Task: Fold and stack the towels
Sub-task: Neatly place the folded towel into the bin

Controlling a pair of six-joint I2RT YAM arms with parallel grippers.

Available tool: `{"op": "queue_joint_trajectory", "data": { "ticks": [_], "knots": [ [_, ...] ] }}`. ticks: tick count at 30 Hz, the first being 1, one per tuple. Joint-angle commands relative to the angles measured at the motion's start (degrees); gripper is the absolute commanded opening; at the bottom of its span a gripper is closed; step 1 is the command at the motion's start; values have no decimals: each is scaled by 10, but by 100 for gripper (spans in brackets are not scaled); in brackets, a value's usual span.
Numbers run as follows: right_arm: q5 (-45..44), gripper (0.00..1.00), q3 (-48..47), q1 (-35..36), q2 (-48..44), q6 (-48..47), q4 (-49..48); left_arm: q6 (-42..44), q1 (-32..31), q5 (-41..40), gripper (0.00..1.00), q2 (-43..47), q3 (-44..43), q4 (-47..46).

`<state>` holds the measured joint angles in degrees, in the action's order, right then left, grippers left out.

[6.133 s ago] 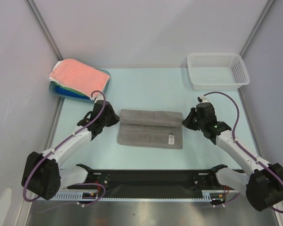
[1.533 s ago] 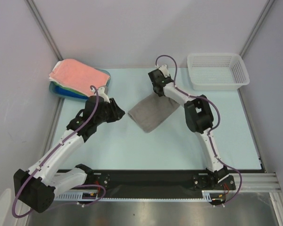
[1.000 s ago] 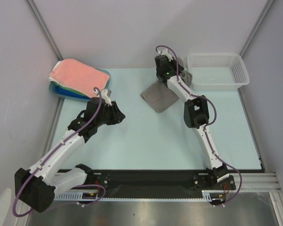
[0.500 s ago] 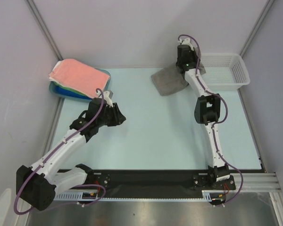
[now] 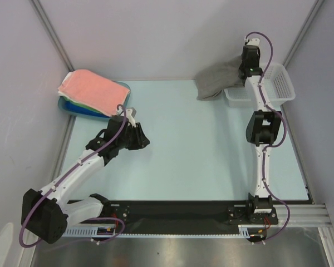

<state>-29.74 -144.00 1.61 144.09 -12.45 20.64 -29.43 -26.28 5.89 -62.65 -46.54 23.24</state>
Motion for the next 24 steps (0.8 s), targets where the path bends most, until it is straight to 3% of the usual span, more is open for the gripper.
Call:
{"op": "queue_joint_trajectory", "data": {
  "ticks": [1,24],
  "knots": [
    [33,0,13,-12,-41,14,-3,13,-3,12,39,-6,2,-16],
    [58,0,101,-118,-54,-4,-73,14,-2,23,38,-31,3,-24]
  ]
}}
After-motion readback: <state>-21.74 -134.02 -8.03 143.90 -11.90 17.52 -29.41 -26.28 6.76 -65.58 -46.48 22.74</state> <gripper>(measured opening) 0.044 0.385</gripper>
